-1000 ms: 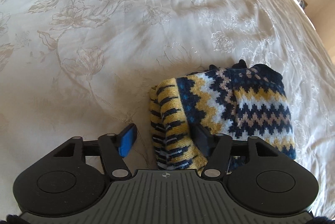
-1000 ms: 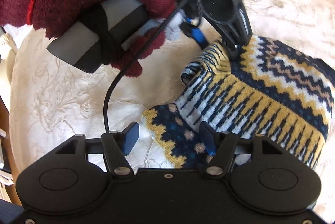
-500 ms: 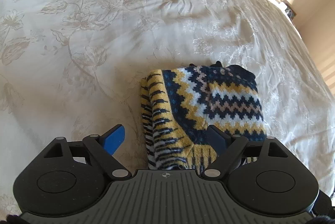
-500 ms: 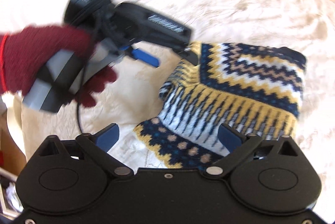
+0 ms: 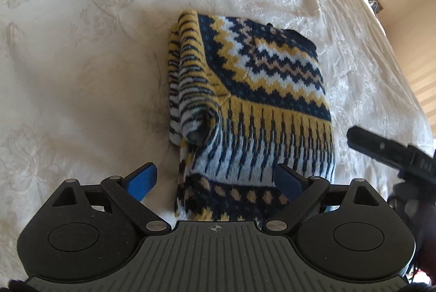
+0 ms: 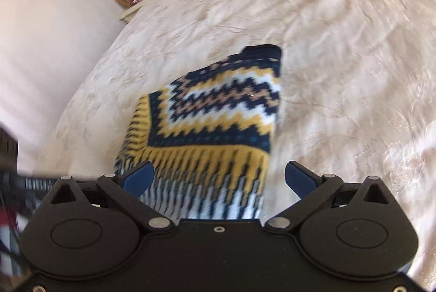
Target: Fold small clothes
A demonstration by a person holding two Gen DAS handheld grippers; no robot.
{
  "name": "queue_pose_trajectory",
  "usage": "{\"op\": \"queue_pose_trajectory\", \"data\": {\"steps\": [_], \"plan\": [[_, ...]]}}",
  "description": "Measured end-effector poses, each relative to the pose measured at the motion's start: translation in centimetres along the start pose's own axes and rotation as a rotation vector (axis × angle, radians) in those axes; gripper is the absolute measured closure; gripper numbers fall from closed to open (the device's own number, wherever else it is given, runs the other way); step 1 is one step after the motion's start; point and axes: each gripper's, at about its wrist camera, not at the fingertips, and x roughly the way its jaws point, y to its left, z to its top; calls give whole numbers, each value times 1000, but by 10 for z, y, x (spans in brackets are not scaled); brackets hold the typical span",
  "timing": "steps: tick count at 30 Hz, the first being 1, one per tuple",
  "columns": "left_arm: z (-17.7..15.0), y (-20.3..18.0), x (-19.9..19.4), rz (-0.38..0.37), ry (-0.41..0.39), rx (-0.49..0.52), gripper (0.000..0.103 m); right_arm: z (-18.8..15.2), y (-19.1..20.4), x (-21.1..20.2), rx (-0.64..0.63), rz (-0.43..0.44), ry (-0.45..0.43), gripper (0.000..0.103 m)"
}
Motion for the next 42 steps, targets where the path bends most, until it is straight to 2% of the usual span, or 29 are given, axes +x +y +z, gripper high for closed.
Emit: {"op": "queue_pose_trajectory", "data": {"steps": [9, 11, 14, 19, 21, 23, 24, 25, 26, 27, 31, 34, 42], "plan": [[-5, -3, 40, -39, 89, -11, 10, 36, -23, 55, 143, 81, 78, 0], [-2, -1, 48, -54, 95, -22, 6, 40, -29, 68, 175, 97, 97, 0], [2, 5, 57, -89, 97, -53, 6, 44, -37, 89, 200, 115, 130, 0], [5, 12, 64, -140, 93, -92, 7, 44, -42, 115, 206, 211, 172, 0], [5, 14, 64, -171, 99, -102, 13, 44, -44, 121, 223, 246, 172, 0], [5, 16, 65, -236, 110, -120, 42, 43, -43, 123, 231, 267, 173, 0], [4, 18, 67, -266, 119, -138, 47, 43, -42, 123, 233, 273, 179, 0], [3, 17, 67, -280, 120, -143, 53, 42, -40, 124, 229, 280, 185, 10], [3, 12, 66, -283, 118, -130, 58, 42, -36, 125, 215, 267, 202, 42], [3, 7, 64, -282, 116, -106, 60, 42, -32, 123, 190, 244, 204, 50], [-4, -11, 53, -298, 100, -67, 60, 44, -22, 105, 194, 229, 189, 54], [-23, -29, 44, -319, 108, -48, 60, 43, -14, 84, 159, 210, 192, 55], [-117, -90, 44, -359, 173, -19, 60, 20, -17, 25, 132, 121, 277, 54]]}}
